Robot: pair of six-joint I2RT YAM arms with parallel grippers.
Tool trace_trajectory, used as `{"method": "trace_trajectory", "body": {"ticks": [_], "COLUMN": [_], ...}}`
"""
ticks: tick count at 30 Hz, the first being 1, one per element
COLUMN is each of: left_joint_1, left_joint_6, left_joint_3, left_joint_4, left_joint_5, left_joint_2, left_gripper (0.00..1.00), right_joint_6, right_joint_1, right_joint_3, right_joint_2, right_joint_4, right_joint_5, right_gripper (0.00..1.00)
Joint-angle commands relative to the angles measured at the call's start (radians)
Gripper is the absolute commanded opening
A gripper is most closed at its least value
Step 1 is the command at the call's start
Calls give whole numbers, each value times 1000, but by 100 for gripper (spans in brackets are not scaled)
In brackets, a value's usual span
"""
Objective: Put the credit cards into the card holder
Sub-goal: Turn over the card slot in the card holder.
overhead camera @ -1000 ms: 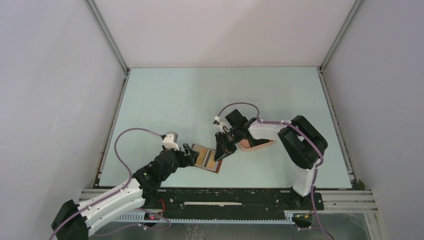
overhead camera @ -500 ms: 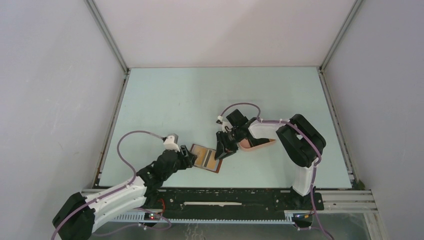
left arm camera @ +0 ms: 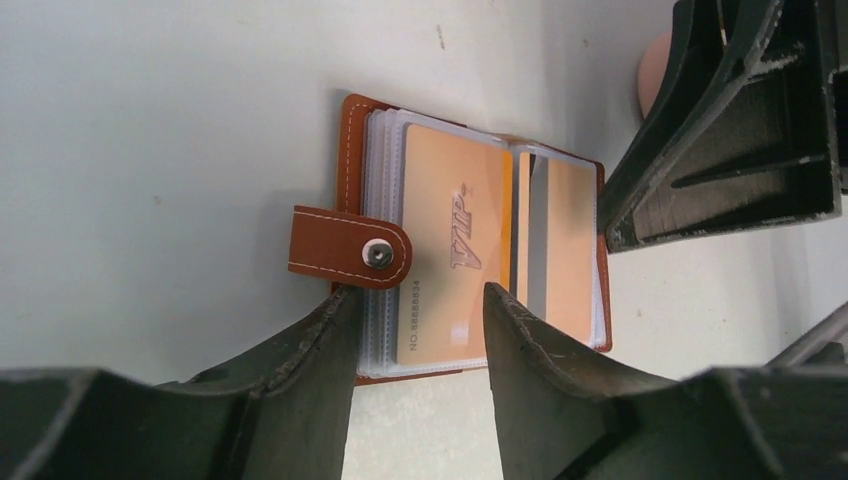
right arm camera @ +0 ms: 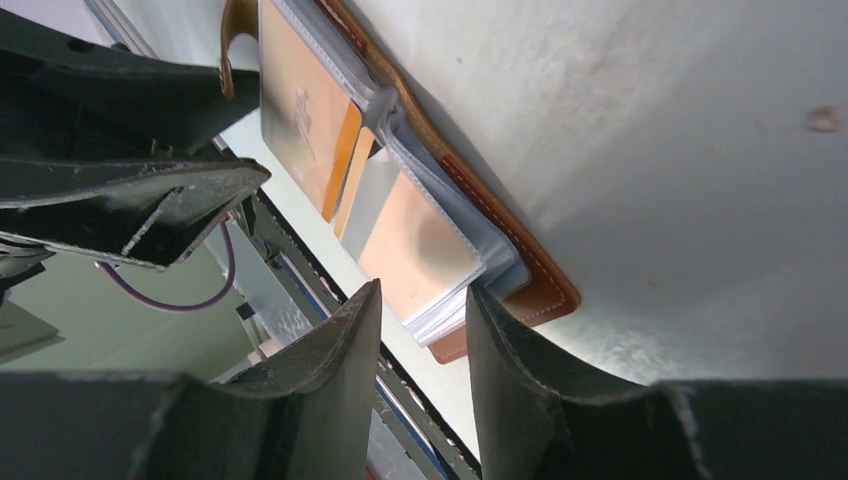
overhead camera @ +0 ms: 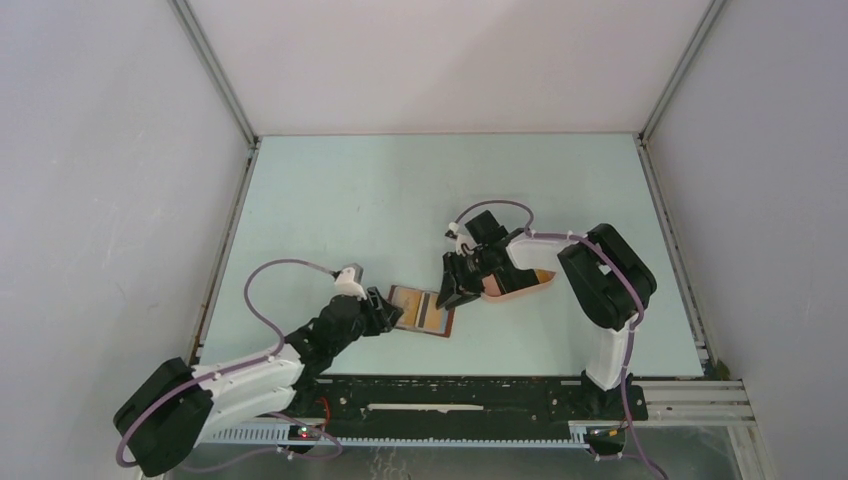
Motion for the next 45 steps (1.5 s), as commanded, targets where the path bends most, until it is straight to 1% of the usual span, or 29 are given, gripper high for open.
{"method": "trace_trajectory", "body": {"ticks": [1, 6, 12, 16, 21, 23, 25, 29, 31, 39, 42, 45], "left_joint_1": [-4, -9, -11, -11, -12, -11, -12, -13, -24, -76, -87, -91], "left_joint_6": [-41, -55, -56, -40, -18, -16, -23, -42, -49, -45, -44, -39], "left_joint_3": [-14, -10, -5, 14, 43, 50, 50, 57, 68, 144, 160, 170], "left_joint_4": [92, 139, 110, -13, -180, -194, -157, -19, 39, 131, 152, 142], "left_joint_5": [123, 141, 122, 70, 20, 35, 76, 187, 215, 222, 228, 225], "left_joint_2": [86, 130, 99, 14, -168, -227, -240, -173, -126, 53, 85, 86], "left_gripper": [52, 51, 51, 56, 65, 68, 71, 75, 76, 78, 79, 79], "right_joint_6": [5, 7, 3, -3, -2, 6, 14, 38, 50, 78, 86, 90], "right_joint_1": [-33, -52, -57, -62, -67, -67, -66, -63, -61, -57, -58, -58], "right_joint_3": [13, 13, 13, 12, 12, 12, 12, 12, 13, 13, 13, 16], "right_joint_2": [-1, -26, -48, -65, -76, -75, -70, -55, -47, -20, -10, 0], "right_joint_4": [30, 40, 44, 44, 53, 64, 71, 85, 92, 112, 115, 113], "right_joint_5": [-16, -54, -77, -84, -114, -135, -153, -189, -203, -225, -228, -233], "right_gripper": [44, 41, 38, 37, 36, 36, 36, 34, 34, 34, 33, 32]}}
